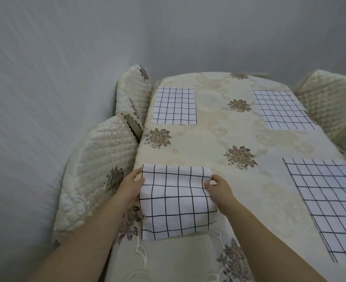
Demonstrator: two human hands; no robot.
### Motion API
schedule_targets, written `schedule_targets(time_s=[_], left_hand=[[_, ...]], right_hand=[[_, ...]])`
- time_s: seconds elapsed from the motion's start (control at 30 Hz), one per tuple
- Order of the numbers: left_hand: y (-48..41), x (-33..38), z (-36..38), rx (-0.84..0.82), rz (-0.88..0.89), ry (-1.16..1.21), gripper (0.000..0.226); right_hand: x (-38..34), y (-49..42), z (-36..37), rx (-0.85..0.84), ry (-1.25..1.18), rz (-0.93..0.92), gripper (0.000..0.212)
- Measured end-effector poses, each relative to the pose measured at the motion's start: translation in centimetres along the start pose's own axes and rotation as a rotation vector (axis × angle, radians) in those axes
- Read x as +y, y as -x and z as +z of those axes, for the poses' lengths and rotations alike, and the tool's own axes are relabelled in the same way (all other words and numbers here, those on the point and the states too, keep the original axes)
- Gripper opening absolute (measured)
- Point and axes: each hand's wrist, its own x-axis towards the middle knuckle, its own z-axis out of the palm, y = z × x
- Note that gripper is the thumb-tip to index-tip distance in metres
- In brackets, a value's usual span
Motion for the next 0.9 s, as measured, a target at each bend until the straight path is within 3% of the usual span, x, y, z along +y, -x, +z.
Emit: schedule_targets(time_s=[0.4,0.53,0.7,0.9], left_hand=[[0.2,-3.0,-0.6,-0.018,-0.115,-0.153,0.036],[0.4,-2.3,-0.9,0.082,-0.153,-0.182,0.013],[-1.4,-0.8,-0.8,0.138,-0.015,-0.172,0.022],[-2.8,0.1,0.2,0.162,0.096,-0.101,0.009]], right_hand=[[3.2,0.1,1.8,-0.013,0.024,0.203,0.027],[2.6,0.4,1.2,-0.025,0.075,0.208,0.007],[1.1,-0.5,0.9,0.046,-0.043,0.183,0.035],[0.1,-2.2,1.8,0.115,-0.124,0.017,0.015]])
